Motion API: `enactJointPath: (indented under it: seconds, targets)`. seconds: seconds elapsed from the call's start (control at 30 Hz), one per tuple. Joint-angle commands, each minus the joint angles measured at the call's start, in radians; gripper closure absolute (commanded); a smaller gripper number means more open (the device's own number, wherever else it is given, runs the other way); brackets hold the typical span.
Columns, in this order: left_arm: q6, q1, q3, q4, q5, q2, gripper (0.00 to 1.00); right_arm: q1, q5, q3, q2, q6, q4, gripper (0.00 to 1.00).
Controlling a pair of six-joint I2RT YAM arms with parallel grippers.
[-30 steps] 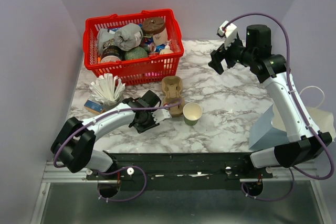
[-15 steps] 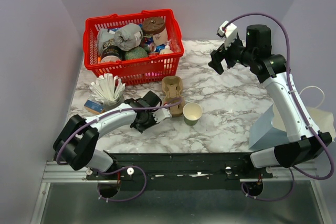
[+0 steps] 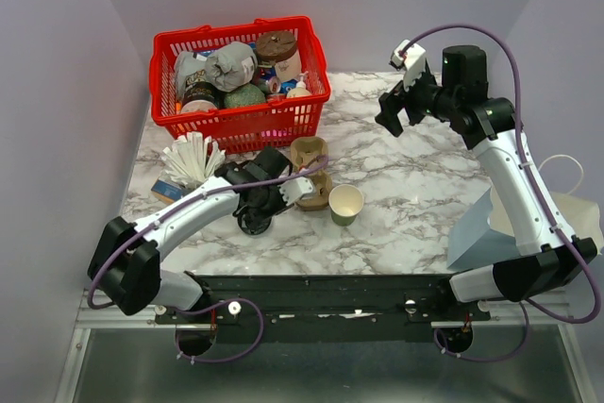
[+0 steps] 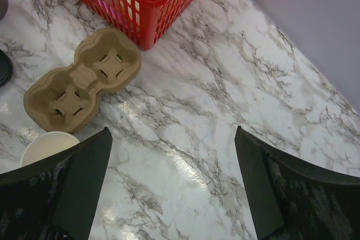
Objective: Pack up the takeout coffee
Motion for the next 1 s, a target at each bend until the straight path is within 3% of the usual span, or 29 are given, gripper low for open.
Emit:
enactJointPath:
  seconds: [0.0,0.17,0.23,0.27,0.37,0.67,0.97]
  targets:
    - [0.031,0.014,0.166,-0.055,0.103,-0.037,1.00,0.006,-0.024,0.042,0.007,0.022,-0.036,0.01]
    - [0.043,0.018,0.218,-0.070,0.126,-0.017,0.99,0.006,-0.029,0.059,0.020,0.034,-0.037,0.01]
    - [0.033,0.018,0.168,-0.061,0.109,-0.025,0.81,0.006,-0.026,0.057,0.016,0.032,-0.031,0.01]
    - [0.025,0.018,0.145,-0.051,0.088,-0.034,0.67,0.006,-0.026,0.054,0.015,0.029,-0.030,0.01]
    - [0.008,0.017,0.051,-0.014,0.053,-0.055,0.51,0.006,-0.023,0.045,0.015,0.028,-0.028,0.01]
    - [0.158,0.014,-0.131,0.032,0.036,-0.128,0.51,0.006,-0.035,0.020,0.010,0.039,-0.008,0.01]
    - [0.131,0.002,-0.170,0.130,-0.032,-0.091,0.52,0.006,-0.035,0.039,0.021,0.045,-0.008,0.01]
